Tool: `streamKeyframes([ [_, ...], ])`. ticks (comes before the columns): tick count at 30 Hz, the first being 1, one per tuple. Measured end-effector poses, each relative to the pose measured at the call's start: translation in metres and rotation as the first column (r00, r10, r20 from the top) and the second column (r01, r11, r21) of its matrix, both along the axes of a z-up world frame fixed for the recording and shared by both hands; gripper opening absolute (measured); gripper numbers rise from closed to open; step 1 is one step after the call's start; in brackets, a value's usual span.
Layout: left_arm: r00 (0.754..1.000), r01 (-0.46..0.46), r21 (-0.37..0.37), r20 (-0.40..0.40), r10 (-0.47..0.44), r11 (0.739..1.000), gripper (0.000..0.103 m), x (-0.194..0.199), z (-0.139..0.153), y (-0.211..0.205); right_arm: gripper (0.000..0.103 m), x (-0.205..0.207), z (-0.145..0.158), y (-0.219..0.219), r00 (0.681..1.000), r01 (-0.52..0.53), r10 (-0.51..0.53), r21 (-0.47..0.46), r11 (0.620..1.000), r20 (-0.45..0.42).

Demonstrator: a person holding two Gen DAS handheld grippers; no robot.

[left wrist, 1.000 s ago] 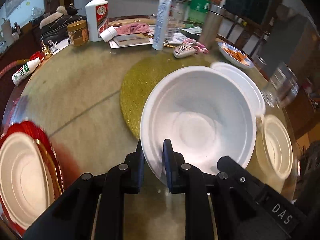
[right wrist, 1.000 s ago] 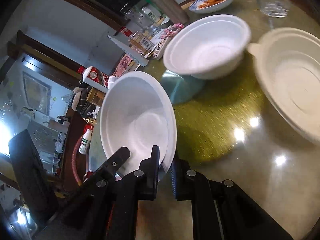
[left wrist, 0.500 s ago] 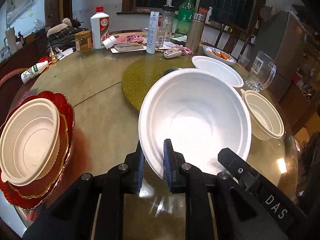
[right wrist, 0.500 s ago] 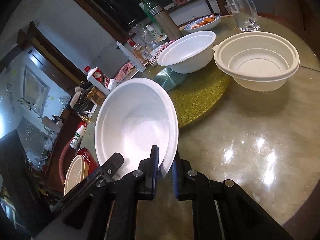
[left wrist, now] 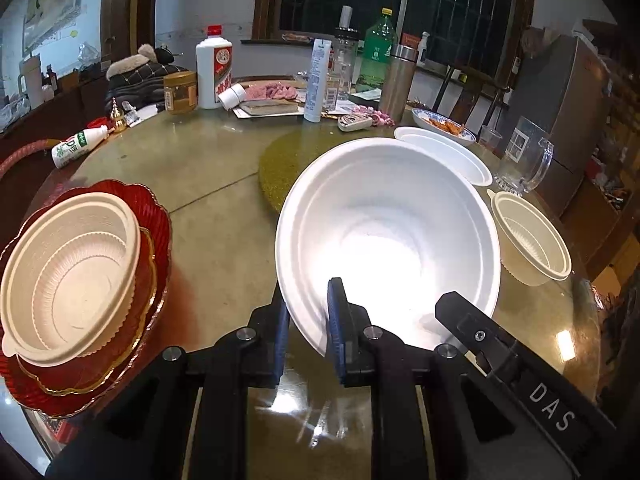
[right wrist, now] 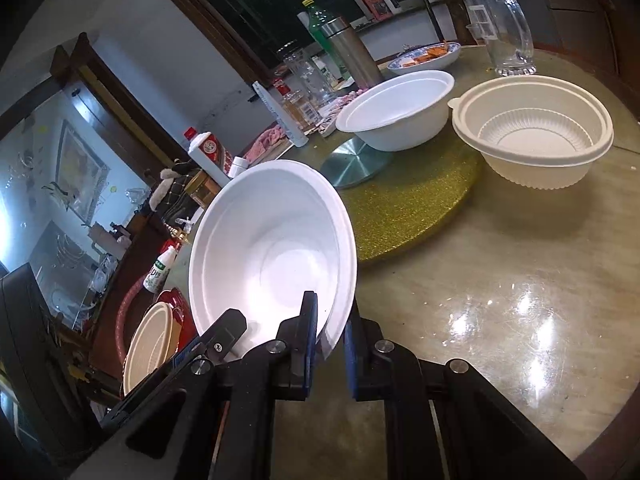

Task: Organize plates and bowls
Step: 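Lift the white foam bowl and carry it toward the plate stack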

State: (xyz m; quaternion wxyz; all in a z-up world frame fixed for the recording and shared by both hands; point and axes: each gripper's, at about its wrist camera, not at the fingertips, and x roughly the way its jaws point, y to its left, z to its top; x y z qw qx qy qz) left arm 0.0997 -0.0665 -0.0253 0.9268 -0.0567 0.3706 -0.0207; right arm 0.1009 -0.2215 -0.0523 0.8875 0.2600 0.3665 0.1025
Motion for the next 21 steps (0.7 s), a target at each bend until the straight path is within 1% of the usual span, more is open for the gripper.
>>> streamKeyframes([
  [7, 1.000, -0.016, -0.007, 0.019, 0.016, 1.000, 0.017, -0.006, -0.005, 0.008, 0.012, -0.001, 0.002, 0.009, 0.999, -0.036, 0.036, -0.027, 0.999, 0.011],
  [13, 0.999, -0.025, -0.004, 0.042, 0.025, 1.000, 0.017, -0.012, 0.000, 0.010, 0.012, -0.002, 0.005, 0.013, 0.998, -0.054, 0.055, -0.031, 0.998, 0.034],
  [21, 0.998, -0.023, -0.012, 0.053, 0.023, 1.000, 0.017, -0.021, 0.008, 0.015, 0.012, -0.007, 0.009, 0.015, 0.995, -0.070, 0.072, -0.035, 0.997, 0.062],
])
